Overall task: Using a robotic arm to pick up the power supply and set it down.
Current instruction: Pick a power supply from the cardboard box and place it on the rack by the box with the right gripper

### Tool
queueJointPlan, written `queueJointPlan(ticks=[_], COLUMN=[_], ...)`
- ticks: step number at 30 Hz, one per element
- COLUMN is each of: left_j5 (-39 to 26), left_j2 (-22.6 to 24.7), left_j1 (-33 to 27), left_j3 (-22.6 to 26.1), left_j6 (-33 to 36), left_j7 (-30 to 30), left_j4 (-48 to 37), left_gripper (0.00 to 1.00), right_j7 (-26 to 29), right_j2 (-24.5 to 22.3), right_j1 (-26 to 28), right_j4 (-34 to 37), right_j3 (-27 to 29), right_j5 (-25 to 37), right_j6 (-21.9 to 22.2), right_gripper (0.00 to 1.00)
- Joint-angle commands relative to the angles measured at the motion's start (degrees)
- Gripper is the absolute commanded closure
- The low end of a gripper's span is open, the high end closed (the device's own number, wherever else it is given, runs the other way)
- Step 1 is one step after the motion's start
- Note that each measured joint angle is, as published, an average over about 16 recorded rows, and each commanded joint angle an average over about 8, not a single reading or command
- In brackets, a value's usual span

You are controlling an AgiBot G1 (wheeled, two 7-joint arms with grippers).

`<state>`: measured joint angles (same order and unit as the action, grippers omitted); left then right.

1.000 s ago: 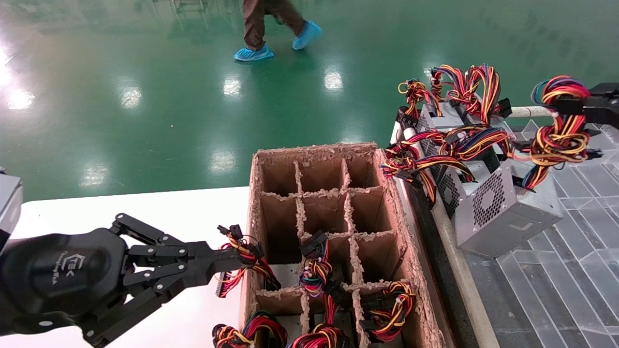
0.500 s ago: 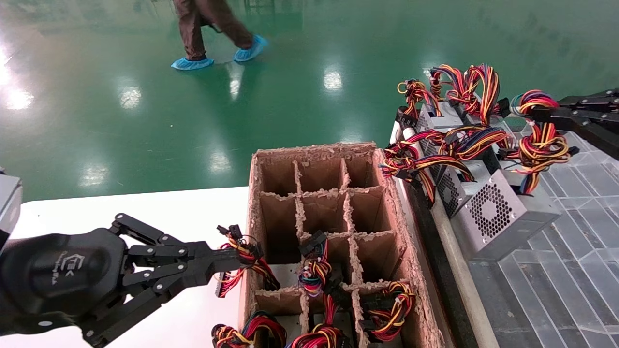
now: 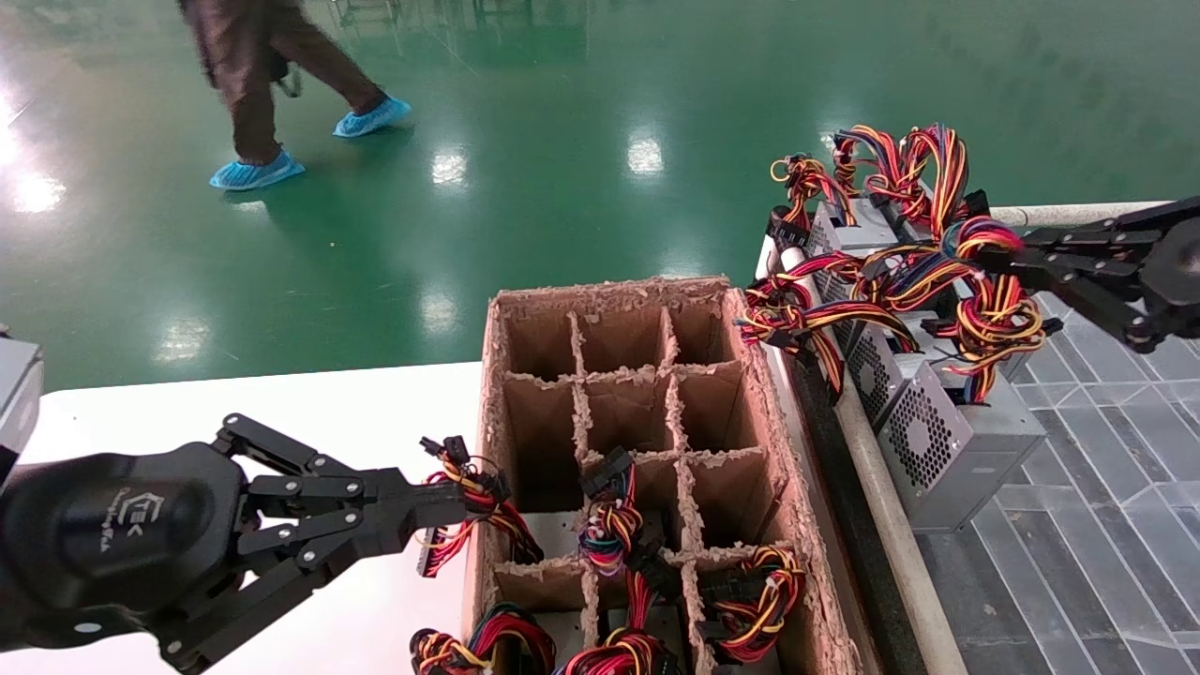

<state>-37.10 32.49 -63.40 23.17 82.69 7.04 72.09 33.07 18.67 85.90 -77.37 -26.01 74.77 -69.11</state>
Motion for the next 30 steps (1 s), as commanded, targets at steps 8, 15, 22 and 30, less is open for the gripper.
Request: queueJointPlan(ticks=[8,15,22,30], left_j5=[0.0,0.0,0.0,0.0], left_j2=[0.0,0.0,0.0,0.0], left_j1=[0.0,0.0,0.0,0.0], left_j3=[0.0,0.0,0.0,0.01], left_j6=[0.0,0.0,0.0,0.0], left_j7=[0.0,0.0,0.0,0.0], left_j4=[0.0,0.0,0.0,0.0], left_gripper=[1.0,1.0,1.0,1.0], right_j7=[-0.19,-0.1,-0.12,-0.44], right_j2=[1.01,1.31,1.02,0.77], right_j1=[-2.03,-2.62,-2.82,-3.19], right_j4=[0.01,0.04,0.05,0.13], right_j3=[-0.94,-1.24,-0.97,-0.89], right_j5=[-0.19,-0.43,-1.3,-1.99], right_j6=[0.47,0.38,0.24,-0.09], right_gripper=[1.0,0.81,0.0,0.0])
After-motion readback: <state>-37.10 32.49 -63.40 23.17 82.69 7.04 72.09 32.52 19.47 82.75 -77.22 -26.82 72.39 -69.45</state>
